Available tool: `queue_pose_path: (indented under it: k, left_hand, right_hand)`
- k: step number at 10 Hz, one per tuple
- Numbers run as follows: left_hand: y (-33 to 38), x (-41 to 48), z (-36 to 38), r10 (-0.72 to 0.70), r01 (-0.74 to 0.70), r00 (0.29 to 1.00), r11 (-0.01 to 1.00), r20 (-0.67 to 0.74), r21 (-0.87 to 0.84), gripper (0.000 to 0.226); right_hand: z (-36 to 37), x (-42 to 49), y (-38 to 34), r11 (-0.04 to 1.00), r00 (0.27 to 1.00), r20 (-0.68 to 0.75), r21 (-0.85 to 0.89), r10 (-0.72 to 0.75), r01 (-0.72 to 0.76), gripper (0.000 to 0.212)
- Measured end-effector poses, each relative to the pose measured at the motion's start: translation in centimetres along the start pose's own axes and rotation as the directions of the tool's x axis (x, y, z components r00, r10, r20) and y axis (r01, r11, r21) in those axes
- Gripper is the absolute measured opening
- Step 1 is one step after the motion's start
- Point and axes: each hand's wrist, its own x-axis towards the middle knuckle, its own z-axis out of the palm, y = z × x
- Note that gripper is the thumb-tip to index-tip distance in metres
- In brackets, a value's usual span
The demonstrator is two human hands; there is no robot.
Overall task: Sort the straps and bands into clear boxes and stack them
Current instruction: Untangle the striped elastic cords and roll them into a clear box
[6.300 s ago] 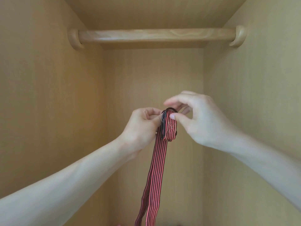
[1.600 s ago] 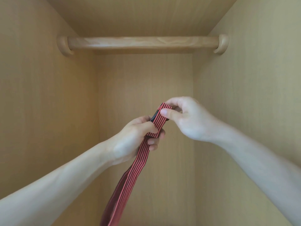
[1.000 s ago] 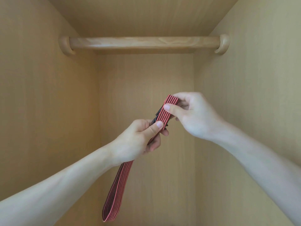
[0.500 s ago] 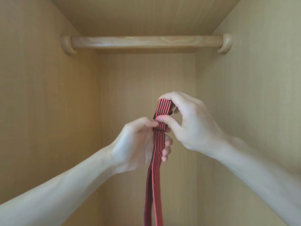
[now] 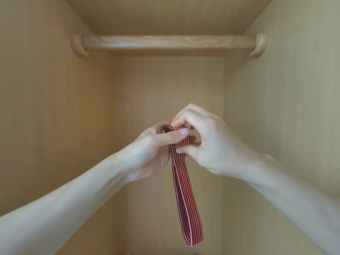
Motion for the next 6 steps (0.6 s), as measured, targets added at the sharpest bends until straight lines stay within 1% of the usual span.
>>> queue_pose_path:
  k: [1,2,3,4,5,6]
  left_hand:
    - [0.1,0.5,-1.1,0.014,-0.018,0.999,0.997,0.049,0.069,0.052]
    - [-0.3,0.5,-2.1,-0.077,0.079,0.971,0.997,0.225,0.001,0.061]
    - [-0.6,1.0,-3.0,-0.103,0.113,0.950,0.993,0.295,-0.016,0.061]
    - [-0.6,1.3,-3.3,-0.097,0.113,0.936,0.993,0.339,-0.028,0.060]
    - [-0.8,1.3,-3.6,-0.113,0.121,0.943,0.993,0.313,-0.006,0.065]
    - [-1.0,1.3,-3.5,-0.135,0.125,0.941,0.991,0.311,0.049,0.075]
  right_hand:
    - [-0.7,-0.3,0.3,0.999,0.996,0.067,0.013,0.050,-0.051,0.043]
    - [-1.2,-0.2,0.1,0.989,0.981,0.151,0.077,0.118,-0.130,0.042]
    - [-1.9,0.2,-0.1,0.954,0.963,0.185,0.192,0.194,-0.229,0.041]
    - [-2.6,0.7,-0.1,0.913,0.957,0.120,0.288,0.264,-0.288,0.039]
    - [-3.2,1.3,0.3,0.874,0.915,0.089,0.273,0.393,-0.402,0.040]
    - [-2.7,1.1,0.3,0.856,0.889,0.244,0.263,0.387,-0.445,0.031]
